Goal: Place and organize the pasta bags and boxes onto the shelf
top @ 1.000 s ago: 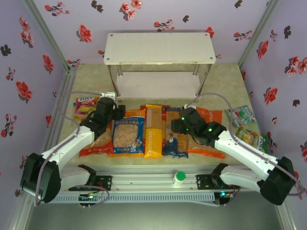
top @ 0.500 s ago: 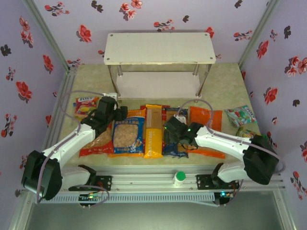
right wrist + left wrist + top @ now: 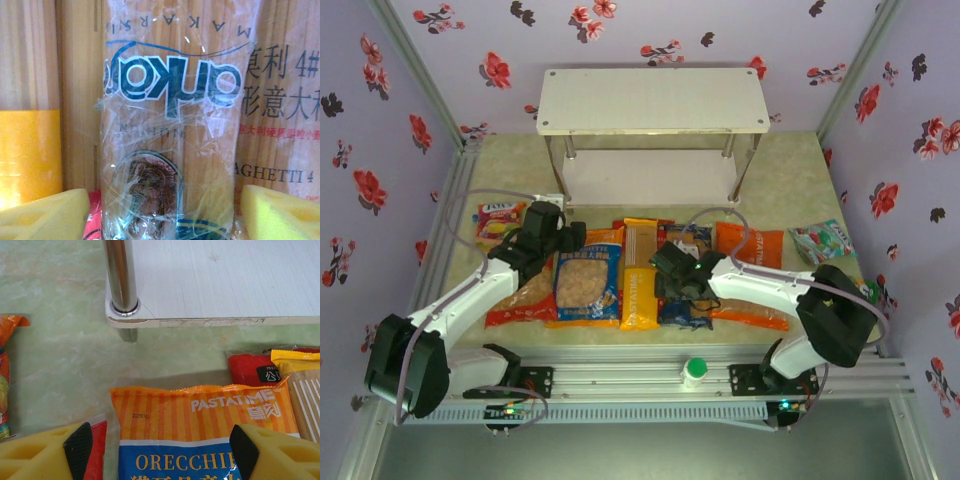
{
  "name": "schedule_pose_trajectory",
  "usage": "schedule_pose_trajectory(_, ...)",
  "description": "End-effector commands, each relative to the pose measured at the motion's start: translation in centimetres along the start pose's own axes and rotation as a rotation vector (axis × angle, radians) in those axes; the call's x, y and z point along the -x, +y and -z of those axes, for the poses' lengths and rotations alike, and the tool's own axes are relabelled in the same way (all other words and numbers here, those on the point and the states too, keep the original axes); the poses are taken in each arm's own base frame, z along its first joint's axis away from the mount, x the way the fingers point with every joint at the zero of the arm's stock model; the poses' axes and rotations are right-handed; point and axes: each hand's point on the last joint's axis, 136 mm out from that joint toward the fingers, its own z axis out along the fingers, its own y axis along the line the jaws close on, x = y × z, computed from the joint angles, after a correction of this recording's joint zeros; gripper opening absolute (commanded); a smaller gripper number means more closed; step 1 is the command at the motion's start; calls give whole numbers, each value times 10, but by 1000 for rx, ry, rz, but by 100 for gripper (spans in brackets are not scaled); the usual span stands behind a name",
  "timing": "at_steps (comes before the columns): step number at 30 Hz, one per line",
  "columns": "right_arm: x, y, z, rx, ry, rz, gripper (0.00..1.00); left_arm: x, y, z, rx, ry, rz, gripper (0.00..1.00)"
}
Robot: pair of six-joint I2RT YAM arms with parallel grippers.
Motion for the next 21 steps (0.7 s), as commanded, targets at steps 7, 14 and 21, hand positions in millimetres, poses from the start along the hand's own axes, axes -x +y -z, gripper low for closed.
schedule_pose_trajectory(7, -9, 8, -15, -18, 67, -6, 76, -1, 4, 3, -19, -6, 30, 77)
schedule_pose_trajectory(14, -16, 7, -23, -36, 105, 1, 72, 3, 5, 2, -23, -9, 32, 77)
schedule_pose_trajectory(21, -23, 11, -31, -26, 147, 7, 62, 5, 7, 2, -24, -10, 43, 76)
